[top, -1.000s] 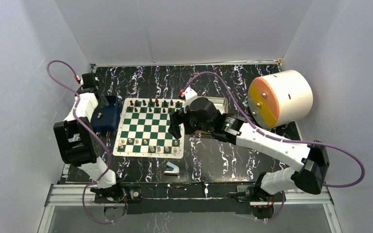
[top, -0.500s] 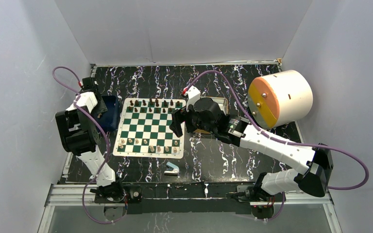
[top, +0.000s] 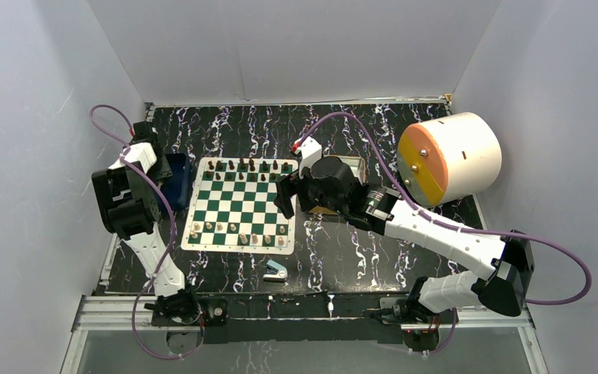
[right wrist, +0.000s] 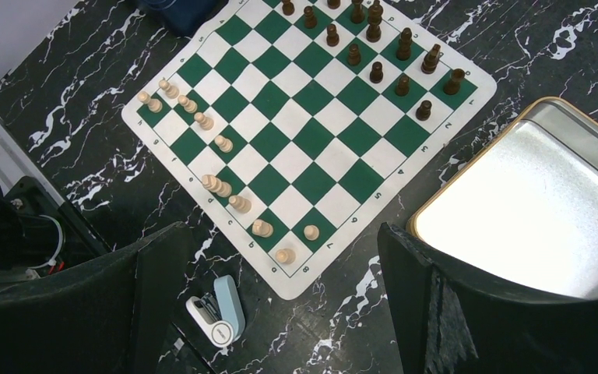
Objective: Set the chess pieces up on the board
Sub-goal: Pick up the chess piece from the storage box.
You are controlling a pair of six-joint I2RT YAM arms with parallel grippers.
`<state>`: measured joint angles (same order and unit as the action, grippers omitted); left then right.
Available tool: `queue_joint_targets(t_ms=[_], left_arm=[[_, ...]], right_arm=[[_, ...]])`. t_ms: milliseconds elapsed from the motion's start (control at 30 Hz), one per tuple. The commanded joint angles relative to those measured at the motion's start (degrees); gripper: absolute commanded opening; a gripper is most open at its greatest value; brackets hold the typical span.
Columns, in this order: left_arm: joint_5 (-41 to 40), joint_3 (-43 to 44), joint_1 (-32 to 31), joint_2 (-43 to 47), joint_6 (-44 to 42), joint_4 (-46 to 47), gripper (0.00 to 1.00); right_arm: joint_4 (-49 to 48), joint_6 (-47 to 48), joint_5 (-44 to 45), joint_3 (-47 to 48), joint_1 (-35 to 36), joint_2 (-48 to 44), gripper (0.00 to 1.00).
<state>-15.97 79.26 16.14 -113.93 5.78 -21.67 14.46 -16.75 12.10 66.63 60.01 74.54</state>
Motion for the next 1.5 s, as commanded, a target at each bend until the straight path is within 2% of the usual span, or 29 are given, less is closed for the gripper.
queue_joint_targets(t_ms=[0,67,233,667,1000,1267,1467], left_arm=[[3.7,2.8,0.2,-0.5,-0.7,-2.2,0.37],[4.3,3.0,0.2,-0.5,-0.2,-2.8,0.32],[3.0,4.8,0.1,-0.9,1.4,-7.1,0.29],[-0.4,5.1,0.2,-0.3,-0.3,-12.1,0.39],[0.4,8.5,0.2,-3.8,-1.4,-12.3,0.28],[0.2,10.8,0.2,-6.1,-1.9,-13.4,0.27],[1.1,11.3,0.2,-5.2,-1.6,-14.2,0.16]], right_arm=[[-3.1,1.0,1.5,1.5,-0.4,-0.8,0.99],[-3.4,1.0,1.5,1.4,-0.4,-0.7,0.99],[-3.5,0.9,0.8,1.8,-0.3,0.0,0.99],[-4.4,0.3,0.3,1.1,-0.4,-1.0,0.99],[-4.2,0.5,1.5,0.9,-0.5,-2.7,0.99],[-4.0,-0.1,1.4,0.2,-0.4,-3.6,0.99],[-4.3,-0.5,1.5,-0.5,-0.4,-4.1,0.99]])
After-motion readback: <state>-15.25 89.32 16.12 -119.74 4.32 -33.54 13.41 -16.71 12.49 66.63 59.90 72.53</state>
